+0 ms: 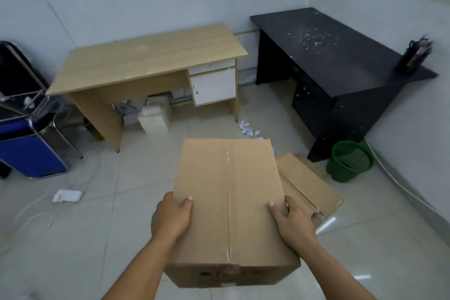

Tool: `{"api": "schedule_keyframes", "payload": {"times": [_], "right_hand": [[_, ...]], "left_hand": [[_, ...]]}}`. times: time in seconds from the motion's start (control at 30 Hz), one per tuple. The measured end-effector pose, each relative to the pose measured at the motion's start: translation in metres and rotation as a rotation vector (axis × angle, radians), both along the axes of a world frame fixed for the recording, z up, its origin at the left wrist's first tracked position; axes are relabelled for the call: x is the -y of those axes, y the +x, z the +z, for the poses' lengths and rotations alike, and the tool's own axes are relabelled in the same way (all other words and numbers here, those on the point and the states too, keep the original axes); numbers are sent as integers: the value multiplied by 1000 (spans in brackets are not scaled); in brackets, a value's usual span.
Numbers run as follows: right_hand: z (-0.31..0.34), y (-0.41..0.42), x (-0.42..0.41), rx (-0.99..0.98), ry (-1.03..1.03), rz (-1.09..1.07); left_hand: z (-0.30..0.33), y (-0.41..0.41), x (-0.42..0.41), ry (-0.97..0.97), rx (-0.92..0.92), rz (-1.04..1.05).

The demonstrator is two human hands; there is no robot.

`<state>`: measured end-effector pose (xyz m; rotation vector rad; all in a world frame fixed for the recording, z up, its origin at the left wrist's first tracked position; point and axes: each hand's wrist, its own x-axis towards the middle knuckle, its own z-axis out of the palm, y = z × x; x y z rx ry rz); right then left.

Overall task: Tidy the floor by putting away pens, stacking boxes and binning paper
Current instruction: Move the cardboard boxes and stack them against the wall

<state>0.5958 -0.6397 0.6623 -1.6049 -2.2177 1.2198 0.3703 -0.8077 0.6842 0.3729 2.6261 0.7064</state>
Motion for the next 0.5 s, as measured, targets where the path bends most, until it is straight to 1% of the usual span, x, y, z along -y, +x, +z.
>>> {"api": "schedule_keyframes", "payload": {"times": [0.1,0.23,0.3,0.5], "right_hand": [[13,18,11,-21,17,-38],[19,47,26,19,48,-137],[19,56,30,55,47,-156],[24,101,80,-2,25,-437]], "left_hand": [[10,8,-1,11,-24,-32],[14,21,-11,15,-35,-160],[15,26,-18,32,-34,-192],[27,48,-39,65,-57,-465]]}}
